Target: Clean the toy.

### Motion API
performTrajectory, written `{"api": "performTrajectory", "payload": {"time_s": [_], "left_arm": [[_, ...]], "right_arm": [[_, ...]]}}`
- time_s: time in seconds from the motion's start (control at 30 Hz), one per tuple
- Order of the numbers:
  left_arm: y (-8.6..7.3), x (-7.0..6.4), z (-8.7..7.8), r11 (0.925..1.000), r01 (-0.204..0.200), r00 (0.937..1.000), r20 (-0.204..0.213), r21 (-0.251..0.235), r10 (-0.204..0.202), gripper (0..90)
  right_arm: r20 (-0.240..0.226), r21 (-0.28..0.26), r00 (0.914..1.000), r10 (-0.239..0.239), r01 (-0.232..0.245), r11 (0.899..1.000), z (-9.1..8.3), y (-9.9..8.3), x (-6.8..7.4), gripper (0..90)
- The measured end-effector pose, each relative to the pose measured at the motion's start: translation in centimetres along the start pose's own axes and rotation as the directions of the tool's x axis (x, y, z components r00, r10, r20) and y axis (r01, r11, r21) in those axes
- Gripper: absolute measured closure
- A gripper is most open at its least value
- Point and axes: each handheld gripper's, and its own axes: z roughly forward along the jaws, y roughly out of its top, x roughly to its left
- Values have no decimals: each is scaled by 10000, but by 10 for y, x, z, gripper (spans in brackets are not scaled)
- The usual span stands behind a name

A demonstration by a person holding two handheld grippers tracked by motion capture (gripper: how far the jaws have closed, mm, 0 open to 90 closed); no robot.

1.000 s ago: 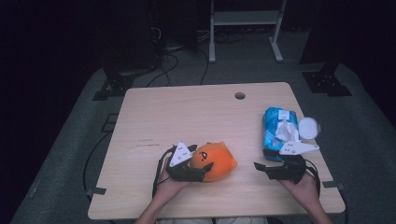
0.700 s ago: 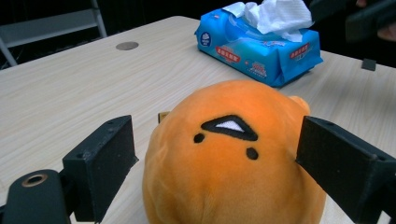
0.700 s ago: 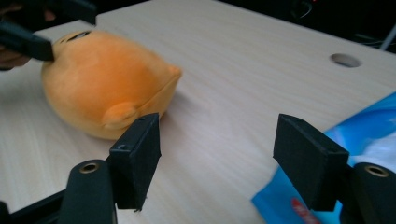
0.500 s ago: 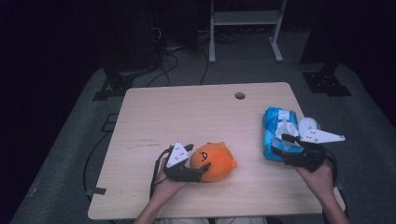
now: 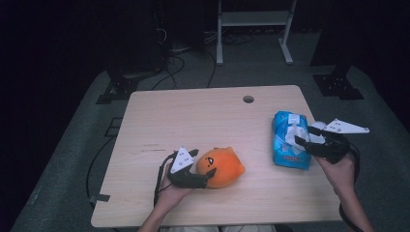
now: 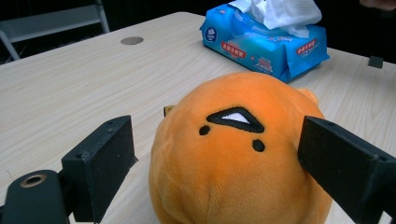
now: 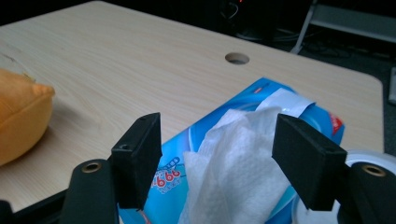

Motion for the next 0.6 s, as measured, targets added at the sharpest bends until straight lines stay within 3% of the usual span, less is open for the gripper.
{"api": "performTrajectory", "payload": {"time_s": [0.17,0.27,0.33,0.5,0.6], "left_arm": [[0,-1,2,10000,-68,9999,130,21,68,108],[-1,-2,2,9999,-138,9998,151,50,137,109],[-1,-1,1,9998,-181,9997,138,60,180,109],[-2,0,1,10000,-80,9999,143,26,80,109],[-2,1,1,10000,-68,9999,151,19,67,109]], "right_arm": [[215,674,9996,-195,180,9976,21,-10,3,368],[940,1302,9953,-236,112,9914,34,-17,3,509],[1063,1412,9942,-133,-19,9900,35,-19,2,555],[1227,1510,9918,368,-553,9870,33,-23,-4,832],[852,1139,9931,805,-899,9894,24,-22,-7,859]]}}
